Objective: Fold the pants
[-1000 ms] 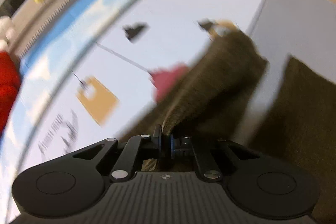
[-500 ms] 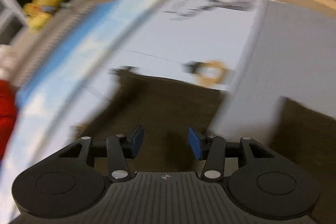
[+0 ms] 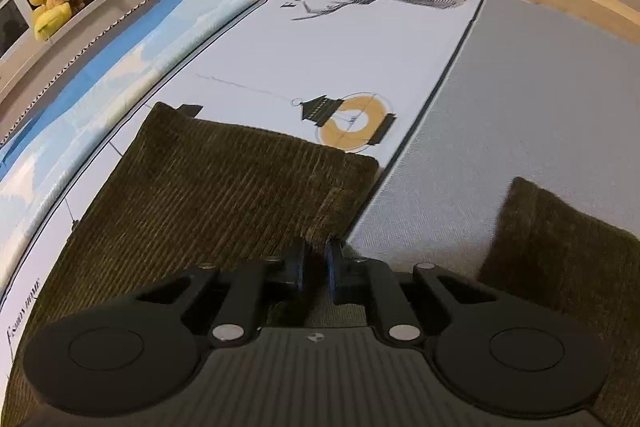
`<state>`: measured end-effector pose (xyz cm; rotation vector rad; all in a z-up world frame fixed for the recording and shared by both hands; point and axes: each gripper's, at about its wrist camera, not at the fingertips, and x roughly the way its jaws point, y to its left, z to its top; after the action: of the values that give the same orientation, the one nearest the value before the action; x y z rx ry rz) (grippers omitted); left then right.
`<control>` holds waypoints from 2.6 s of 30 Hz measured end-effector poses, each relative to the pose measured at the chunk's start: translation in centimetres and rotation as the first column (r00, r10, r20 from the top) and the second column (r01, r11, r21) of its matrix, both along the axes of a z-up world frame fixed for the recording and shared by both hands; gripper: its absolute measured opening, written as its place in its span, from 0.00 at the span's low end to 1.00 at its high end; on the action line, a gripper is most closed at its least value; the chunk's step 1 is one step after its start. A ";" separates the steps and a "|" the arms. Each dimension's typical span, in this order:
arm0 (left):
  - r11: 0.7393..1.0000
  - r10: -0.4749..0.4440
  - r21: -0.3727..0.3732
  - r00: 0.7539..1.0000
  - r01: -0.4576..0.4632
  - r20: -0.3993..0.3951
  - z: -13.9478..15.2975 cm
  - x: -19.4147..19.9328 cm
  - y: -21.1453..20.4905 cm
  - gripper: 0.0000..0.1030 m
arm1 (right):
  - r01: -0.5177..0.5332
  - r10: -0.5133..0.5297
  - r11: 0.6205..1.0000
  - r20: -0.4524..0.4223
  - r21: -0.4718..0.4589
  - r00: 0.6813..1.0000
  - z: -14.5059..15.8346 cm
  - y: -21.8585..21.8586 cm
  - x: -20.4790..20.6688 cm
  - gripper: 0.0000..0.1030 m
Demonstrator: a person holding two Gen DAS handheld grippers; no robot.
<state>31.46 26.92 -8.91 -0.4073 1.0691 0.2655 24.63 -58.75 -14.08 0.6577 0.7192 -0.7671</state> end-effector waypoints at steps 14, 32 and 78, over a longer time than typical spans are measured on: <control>0.984 -0.130 0.148 0.973 0.103 0.188 1.0 1.6 -3.2 0.42 | 0.108 -0.109 0.993 0.003 0.039 0.994 -0.2 -0.5 -3.8 0.22; 0.968 -0.215 0.146 0.975 0.206 0.048 8.5 -14.2 -5.5 0.63 | -0.515 0.568 0.816 0.202 -0.262 0.797 17.8 12.7 -13.4 0.30; 0.686 -0.566 0.338 0.764 0.644 -0.309 -0.9 -17.9 -7.8 0.63 | -0.640 0.640 0.671 -0.145 -0.375 0.755 10.6 17.5 -18.2 0.34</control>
<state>13.57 19.11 -9.81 0.3948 1.2287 -0.0730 6.43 -41.22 -3.44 -0.0075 0.7004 -0.2313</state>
